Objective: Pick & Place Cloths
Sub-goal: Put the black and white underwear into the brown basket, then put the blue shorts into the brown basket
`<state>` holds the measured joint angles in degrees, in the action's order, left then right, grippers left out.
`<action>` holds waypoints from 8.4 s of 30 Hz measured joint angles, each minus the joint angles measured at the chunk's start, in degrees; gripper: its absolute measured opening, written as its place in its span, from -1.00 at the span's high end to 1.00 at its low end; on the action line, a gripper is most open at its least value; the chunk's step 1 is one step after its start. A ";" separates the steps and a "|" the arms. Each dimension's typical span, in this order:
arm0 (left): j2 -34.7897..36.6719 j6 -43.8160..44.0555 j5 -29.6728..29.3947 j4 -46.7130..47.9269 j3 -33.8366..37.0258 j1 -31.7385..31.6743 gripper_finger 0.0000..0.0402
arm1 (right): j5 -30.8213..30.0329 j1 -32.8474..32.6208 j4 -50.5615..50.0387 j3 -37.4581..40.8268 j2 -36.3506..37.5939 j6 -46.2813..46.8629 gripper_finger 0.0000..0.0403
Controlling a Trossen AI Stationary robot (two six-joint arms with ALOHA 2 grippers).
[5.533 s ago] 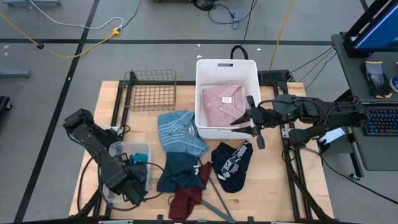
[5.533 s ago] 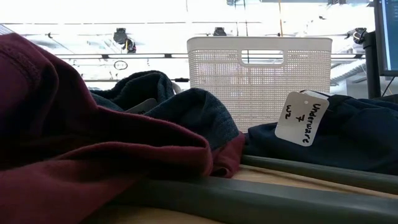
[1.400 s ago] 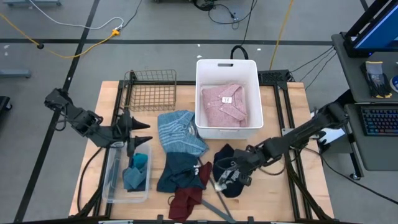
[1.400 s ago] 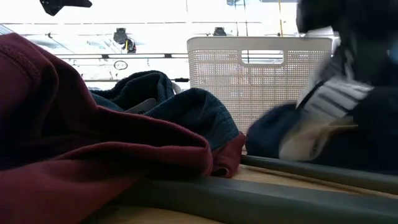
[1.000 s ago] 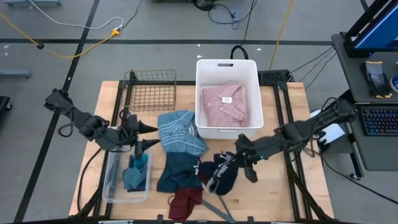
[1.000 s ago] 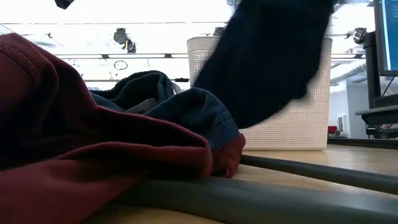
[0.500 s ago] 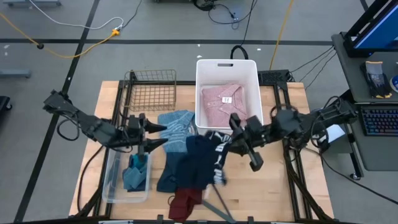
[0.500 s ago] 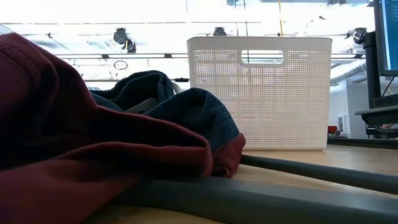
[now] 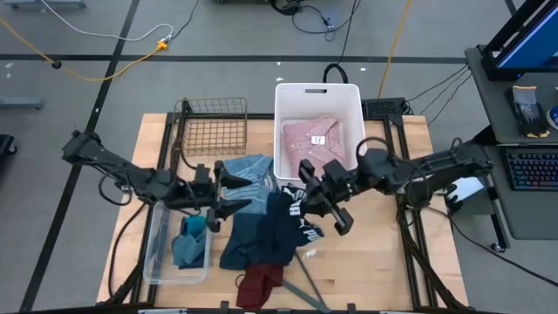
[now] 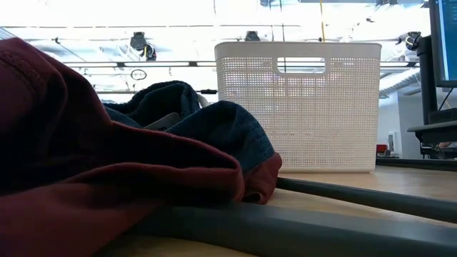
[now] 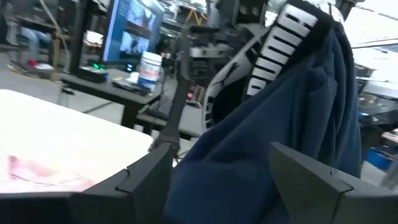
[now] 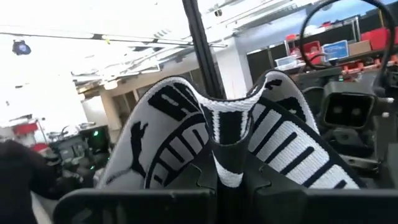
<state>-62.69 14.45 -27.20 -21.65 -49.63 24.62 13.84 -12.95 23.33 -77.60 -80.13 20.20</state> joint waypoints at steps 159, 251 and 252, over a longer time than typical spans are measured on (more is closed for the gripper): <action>-19.30 -37.17 26.17 62.83 -16.67 -75.22 1.00 | -3.58 6.58 -26.68 0.04 3.86 -11.90 1.00; -31.71 16.90 12.06 60.69 -24.30 -1.44 0.24 | -12.06 -2.90 -26.70 40.54 47.03 -13.62 1.00; -32.38 16.47 12.06 60.63 -24.30 -1.20 0.18 | -11.92 -2.90 -26.78 40.54 47.05 -13.87 1.00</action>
<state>-95.07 30.91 -15.14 38.98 -73.93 23.42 1.92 -15.86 -3.46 -37.06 -33.08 6.33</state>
